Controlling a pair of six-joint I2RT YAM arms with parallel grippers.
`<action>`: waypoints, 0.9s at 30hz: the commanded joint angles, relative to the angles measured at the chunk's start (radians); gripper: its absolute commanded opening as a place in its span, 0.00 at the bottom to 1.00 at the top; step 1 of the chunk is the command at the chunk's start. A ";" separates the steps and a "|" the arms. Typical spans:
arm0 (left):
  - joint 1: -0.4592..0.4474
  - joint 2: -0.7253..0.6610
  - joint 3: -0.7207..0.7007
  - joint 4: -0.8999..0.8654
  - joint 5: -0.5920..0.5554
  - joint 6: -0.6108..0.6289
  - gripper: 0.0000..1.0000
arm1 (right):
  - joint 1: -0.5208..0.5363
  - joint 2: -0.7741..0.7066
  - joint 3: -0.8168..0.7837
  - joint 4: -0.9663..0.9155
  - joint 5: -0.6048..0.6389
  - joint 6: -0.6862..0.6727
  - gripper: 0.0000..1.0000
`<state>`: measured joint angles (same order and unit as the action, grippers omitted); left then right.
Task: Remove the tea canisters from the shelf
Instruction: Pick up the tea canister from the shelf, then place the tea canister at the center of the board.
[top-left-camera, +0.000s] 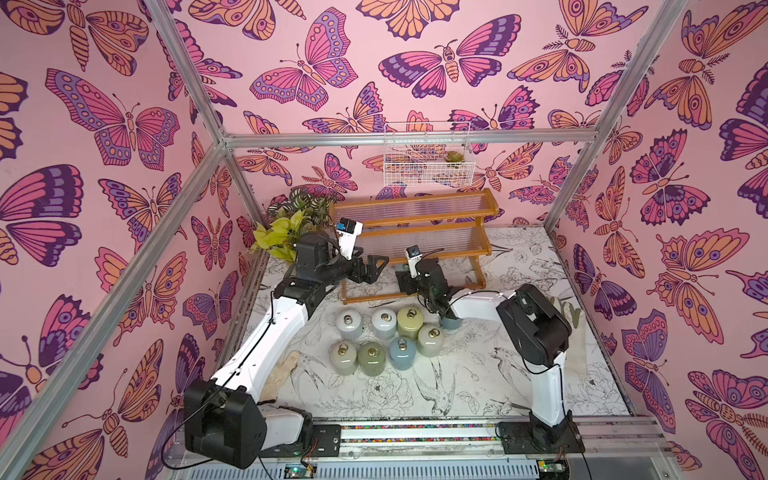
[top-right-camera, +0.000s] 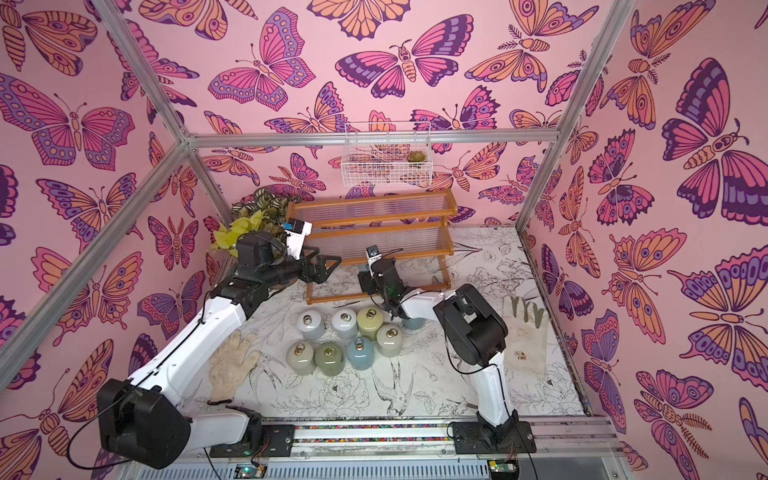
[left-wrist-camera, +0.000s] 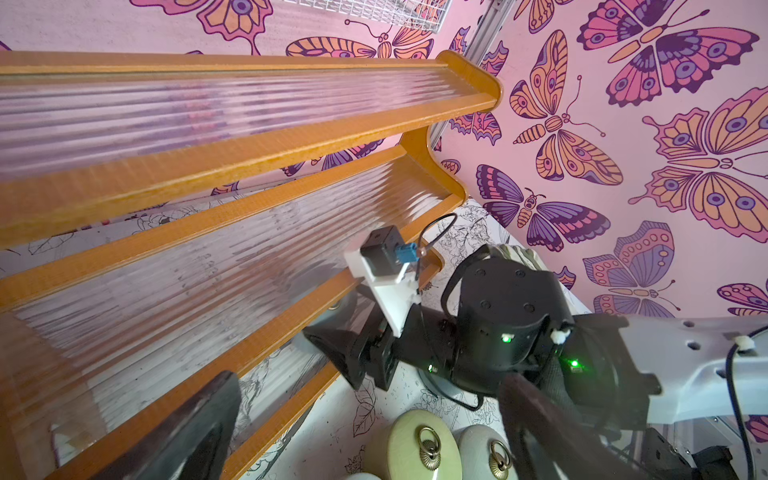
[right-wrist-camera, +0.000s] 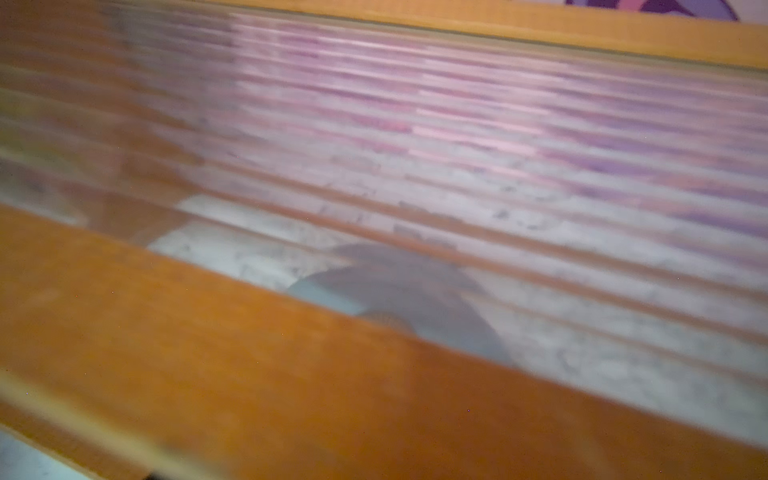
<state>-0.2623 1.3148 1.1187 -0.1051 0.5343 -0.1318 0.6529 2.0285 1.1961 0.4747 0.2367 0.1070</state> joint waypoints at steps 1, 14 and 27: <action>0.001 0.007 0.016 -0.004 0.018 0.004 1.00 | -0.034 -0.074 -0.034 0.047 0.052 -0.004 0.59; 0.001 0.049 0.051 -0.004 0.041 0.008 1.00 | -0.095 -0.242 -0.206 0.055 0.161 0.005 0.60; 0.001 0.096 0.094 -0.004 0.059 0.004 1.00 | -0.143 -0.396 -0.346 0.015 0.321 0.088 0.61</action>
<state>-0.2623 1.3987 1.1896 -0.1055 0.5713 -0.1322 0.5110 1.6867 0.8474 0.4397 0.4686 0.1543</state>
